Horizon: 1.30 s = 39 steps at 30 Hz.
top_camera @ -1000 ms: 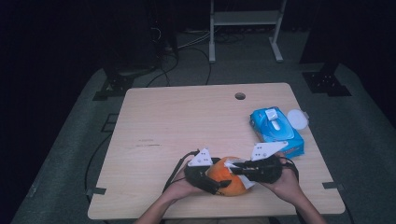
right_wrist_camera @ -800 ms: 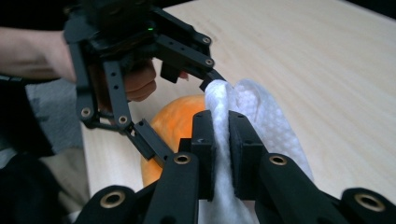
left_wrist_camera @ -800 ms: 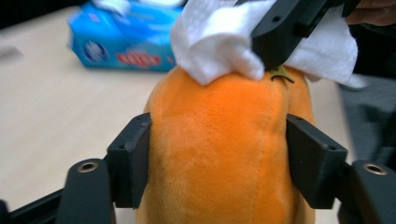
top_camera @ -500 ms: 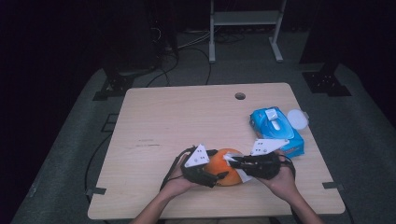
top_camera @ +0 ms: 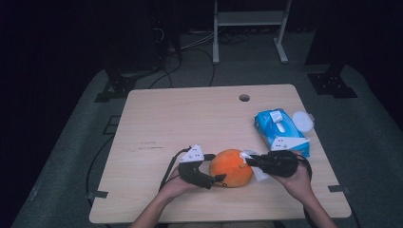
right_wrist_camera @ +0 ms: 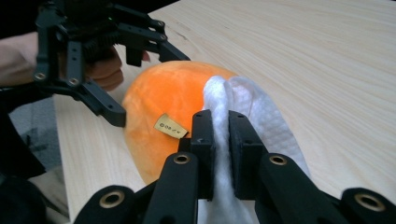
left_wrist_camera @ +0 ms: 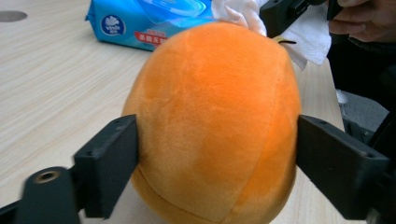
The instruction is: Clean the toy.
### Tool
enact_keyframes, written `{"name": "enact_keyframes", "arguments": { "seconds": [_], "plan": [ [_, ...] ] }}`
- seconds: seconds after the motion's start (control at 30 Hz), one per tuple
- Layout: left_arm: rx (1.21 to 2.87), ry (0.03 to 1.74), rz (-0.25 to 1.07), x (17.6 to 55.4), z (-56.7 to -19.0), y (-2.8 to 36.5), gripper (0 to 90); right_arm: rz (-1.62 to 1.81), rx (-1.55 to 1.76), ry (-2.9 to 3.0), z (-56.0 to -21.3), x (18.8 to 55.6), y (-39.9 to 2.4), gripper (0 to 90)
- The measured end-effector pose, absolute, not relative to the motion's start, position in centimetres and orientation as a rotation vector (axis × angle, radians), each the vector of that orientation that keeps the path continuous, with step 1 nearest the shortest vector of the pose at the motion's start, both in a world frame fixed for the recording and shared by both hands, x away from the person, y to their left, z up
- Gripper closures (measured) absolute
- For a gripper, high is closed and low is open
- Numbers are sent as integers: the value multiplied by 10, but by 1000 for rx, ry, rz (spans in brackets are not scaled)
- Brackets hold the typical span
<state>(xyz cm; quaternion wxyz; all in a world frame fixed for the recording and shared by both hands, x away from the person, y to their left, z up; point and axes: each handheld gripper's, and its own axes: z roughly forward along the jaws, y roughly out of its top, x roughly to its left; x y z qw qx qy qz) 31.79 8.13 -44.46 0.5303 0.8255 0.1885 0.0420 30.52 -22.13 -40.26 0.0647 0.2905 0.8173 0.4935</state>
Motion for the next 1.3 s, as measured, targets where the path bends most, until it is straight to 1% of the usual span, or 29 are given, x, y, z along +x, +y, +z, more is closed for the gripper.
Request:
{"name": "enact_keyframes", "arguments": {
  "seconds": [0.07,0.17,0.2,0.23,0.27,0.33,0.4,0.63,0.77,0.9,0.97,1.1,1.2,1.3],
  "plan": [
    [1979,445,100,318,-444,81,161,1500,863,2480,-402,303,-217,809],
    [1952,471,82,319,-442,81,111,1495,833,2488,-402,300,-211,809],
    [1940,473,81,318,-439,80,115,1505,799,2511,-402,296,-204,809],
    [1940,473,81,318,-439,80,133,1505,799,2511,-402,296,-204,809],
    [1967,455,103,317,-440,79,133,1501,781,2515,-402,295,-201,809],
    [1974,461,114,317,-442,81,214,1459,762,2506,-399,293,-198,809],
    [1979,462,119,317,-442,82,227,1466,783,2497,-400,296,-203,810],
    [1974,467,103,318,-445,85,219,1457,895,2475,-409,307,-223,809],
    [1999,439,134,313,-442,79,192,1474,880,2476,-406,305,-218,810],
    [2025,383,173,306,-440,72,190,1522,833,2475,-399,301,-211,809],
    [2028,385,173,306,-439,73,190,1515,825,2477,-399,301,-210,809],
    [1998,410,131,309,-440,79,193,1499,866,2479,-404,305,-218,810],
    [2009,408,154,307,-438,73,192,1511,894,2484,-406,306,-221,809],
    [2018,395,175,305,-437,70,190,1516,856,2483,-401,303,-214,809]
  ]
}}
